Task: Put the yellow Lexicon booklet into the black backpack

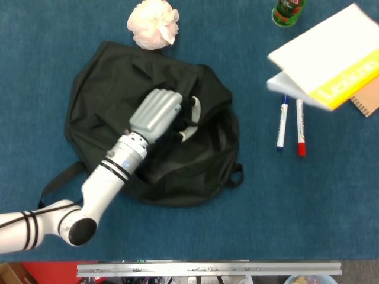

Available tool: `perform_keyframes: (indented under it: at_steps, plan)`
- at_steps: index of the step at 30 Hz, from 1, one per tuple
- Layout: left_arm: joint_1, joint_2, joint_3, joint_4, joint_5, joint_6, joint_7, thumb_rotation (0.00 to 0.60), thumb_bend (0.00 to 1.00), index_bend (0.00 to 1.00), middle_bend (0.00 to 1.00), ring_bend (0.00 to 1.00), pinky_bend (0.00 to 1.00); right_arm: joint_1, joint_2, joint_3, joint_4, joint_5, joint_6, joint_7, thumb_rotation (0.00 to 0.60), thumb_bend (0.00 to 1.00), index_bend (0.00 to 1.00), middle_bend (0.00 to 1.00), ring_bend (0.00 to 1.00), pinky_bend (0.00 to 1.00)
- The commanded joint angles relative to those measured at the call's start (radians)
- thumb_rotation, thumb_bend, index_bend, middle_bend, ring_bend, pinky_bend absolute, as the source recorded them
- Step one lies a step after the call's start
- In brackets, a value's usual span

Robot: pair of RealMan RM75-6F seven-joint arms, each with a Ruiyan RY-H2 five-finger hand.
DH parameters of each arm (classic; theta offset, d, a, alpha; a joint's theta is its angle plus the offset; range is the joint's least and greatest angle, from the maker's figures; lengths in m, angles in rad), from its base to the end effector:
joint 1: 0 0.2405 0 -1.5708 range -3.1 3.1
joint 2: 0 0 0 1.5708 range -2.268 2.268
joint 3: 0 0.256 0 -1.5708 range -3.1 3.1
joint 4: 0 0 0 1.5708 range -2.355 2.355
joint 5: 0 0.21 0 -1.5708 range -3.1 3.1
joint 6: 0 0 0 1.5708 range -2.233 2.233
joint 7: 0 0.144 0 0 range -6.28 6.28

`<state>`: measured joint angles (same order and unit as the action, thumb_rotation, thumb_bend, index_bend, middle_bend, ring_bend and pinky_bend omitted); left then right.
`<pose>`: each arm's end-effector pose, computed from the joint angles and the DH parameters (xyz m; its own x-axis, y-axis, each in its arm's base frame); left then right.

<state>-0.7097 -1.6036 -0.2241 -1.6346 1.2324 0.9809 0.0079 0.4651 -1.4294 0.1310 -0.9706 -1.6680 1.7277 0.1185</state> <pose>-0.0897 0.3077 -0.0281 0.0196 0.4214 0.9067 0.9125 -0.3782 0.1561 -0.2556 -0.3091 0.1487 0.3860 0.4815 0.7869 -0.6952 -0.4088 0.5912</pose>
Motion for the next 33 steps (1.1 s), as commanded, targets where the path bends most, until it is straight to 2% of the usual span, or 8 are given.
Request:
perform_keyframes:
  at_steps: [1,17,26,33]
  plan:
    - [0.008,0.052,-0.031,-0.06,-0.041,-0.004,-0.024,0.6,0.33,0.63,0.66,0.66,0.76,-0.004,0.001,-0.016,-0.027,-0.027,0.015,-0.004,0.6,0.38,0.92,0.75,0.62,0.72]
    - [0.019,0.186,-0.079,-0.202,-0.129,-0.014,-0.081,0.6,0.33,0.63,0.66,0.65,0.76,-0.013,-0.065,-0.105,-0.069,-0.166,0.053,0.033,0.6,0.38,0.93,0.76,0.63,0.73]
    - [0.008,0.229,-0.104,-0.237,-0.197,-0.035,-0.107,0.6,0.33,0.62,0.66,0.65,0.76,0.012,-0.148,-0.133,-0.025,-0.224,0.047,0.075,0.6,0.38,0.94,0.76,0.63,0.73]
    - [0.008,0.26,-0.108,-0.252,-0.21,-0.033,-0.116,0.6,0.33,0.62,0.66,0.65,0.76,0.062,-0.248,-0.133,0.082,-0.25,0.026,0.113,0.6,0.37,0.94,0.77,0.63,0.73]
